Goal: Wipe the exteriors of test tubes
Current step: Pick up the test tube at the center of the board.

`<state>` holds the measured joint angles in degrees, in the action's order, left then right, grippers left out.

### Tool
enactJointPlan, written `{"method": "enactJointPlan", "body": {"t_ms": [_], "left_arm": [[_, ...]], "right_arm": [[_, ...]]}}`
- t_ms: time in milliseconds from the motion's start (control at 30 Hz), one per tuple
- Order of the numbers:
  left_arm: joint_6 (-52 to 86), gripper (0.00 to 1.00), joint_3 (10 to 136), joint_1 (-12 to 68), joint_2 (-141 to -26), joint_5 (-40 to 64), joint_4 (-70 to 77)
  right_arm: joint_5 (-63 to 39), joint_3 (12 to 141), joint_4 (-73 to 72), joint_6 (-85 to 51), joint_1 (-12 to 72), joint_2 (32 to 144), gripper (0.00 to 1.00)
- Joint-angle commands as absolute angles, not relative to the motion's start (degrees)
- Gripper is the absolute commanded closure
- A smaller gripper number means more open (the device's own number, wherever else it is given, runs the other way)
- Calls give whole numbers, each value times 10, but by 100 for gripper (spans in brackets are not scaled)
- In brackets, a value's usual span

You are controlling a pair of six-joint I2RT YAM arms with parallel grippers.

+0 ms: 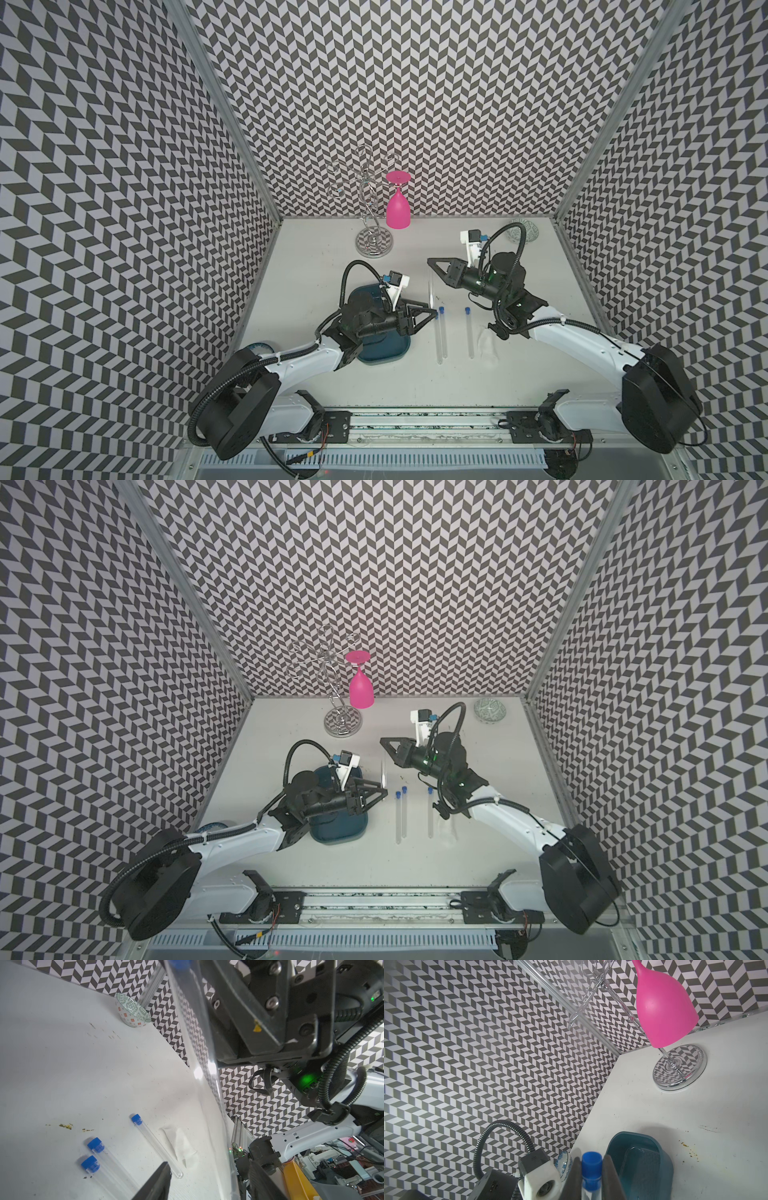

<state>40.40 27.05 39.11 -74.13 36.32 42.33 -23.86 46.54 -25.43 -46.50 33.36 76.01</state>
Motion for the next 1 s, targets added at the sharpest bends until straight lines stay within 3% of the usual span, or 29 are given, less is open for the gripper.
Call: {"method": "enactJointPlan", "body": {"t_ms": [0, 533, 700, 733, 800, 867, 967], "left_arm": [[417, 45, 284, 394, -749, 384, 452], [417, 89, 288, 400, -763, 383, 459], [418, 95, 286, 402, -762, 381, 453], [418, 96, 285, 402, -762, 378, 452], [419, 96, 282, 401, -757, 369, 447], [415, 96, 277, 401, -750, 357, 439], [403, 96, 274, 401, -736, 339, 417]], "right_arm": [[-240, 456, -324, -478, 338, 740, 93], [-234, 430, -356, -483, 344, 734, 93], [-231, 428, -351, -479, 345, 732, 91], [-230, 428, -349, -478, 346, 731, 85], [-221, 428, -332, -472, 345, 726, 51], [-195, 430, -299, -459, 345, 712, 33], [-120, 429, -232, -430, 343, 668, 24]]}}
